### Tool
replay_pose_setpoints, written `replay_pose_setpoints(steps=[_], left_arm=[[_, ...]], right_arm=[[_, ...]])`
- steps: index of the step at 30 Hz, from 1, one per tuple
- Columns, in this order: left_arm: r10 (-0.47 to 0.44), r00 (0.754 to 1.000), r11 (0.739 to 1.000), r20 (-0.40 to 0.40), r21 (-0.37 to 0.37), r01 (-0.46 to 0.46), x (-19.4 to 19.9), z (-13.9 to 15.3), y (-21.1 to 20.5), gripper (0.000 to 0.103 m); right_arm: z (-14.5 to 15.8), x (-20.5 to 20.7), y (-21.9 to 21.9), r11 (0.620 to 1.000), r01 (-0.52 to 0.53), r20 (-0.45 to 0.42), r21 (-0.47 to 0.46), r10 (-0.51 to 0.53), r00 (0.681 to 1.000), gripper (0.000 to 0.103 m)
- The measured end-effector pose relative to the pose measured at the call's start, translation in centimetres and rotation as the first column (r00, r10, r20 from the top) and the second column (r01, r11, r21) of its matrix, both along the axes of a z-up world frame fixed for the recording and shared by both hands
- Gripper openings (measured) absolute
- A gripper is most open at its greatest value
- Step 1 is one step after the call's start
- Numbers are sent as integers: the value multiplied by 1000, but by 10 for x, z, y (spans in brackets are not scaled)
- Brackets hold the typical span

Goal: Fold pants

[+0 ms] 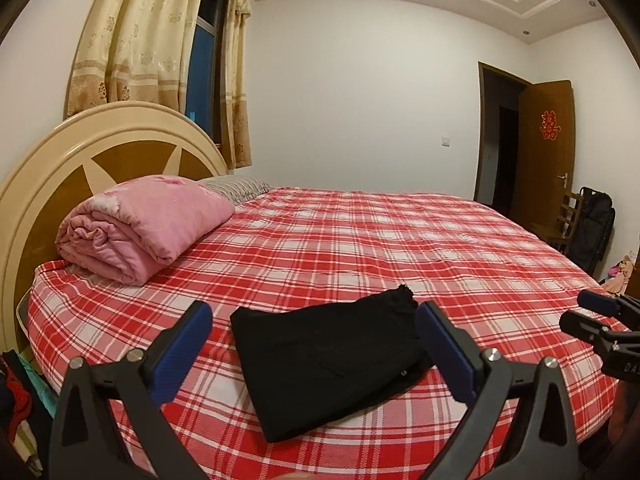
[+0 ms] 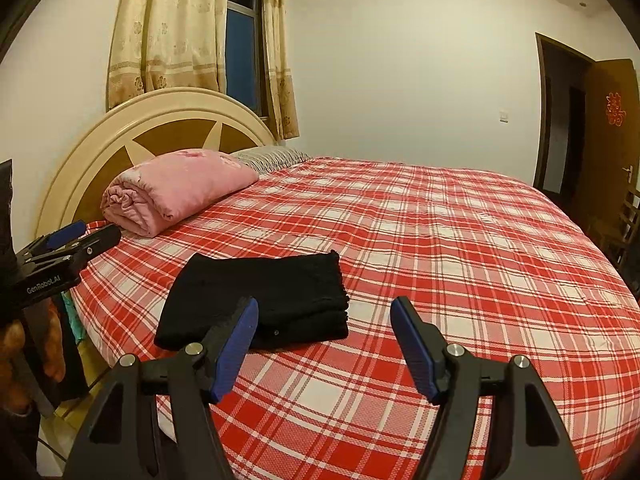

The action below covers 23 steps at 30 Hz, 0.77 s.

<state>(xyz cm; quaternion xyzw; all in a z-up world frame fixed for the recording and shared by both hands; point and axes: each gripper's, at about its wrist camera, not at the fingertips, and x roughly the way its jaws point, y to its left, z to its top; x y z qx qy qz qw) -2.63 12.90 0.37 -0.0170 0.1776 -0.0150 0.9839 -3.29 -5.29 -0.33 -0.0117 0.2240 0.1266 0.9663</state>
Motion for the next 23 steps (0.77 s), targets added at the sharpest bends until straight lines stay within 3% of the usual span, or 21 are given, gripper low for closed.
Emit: replay_pose_setpoints(steps=[23], left_arm=[[-24,999,999,-29,46,25,7,-13,-7,103]], right_arm=[[-6,2,-9,1000,9,-22,15,-9,1000,70]])
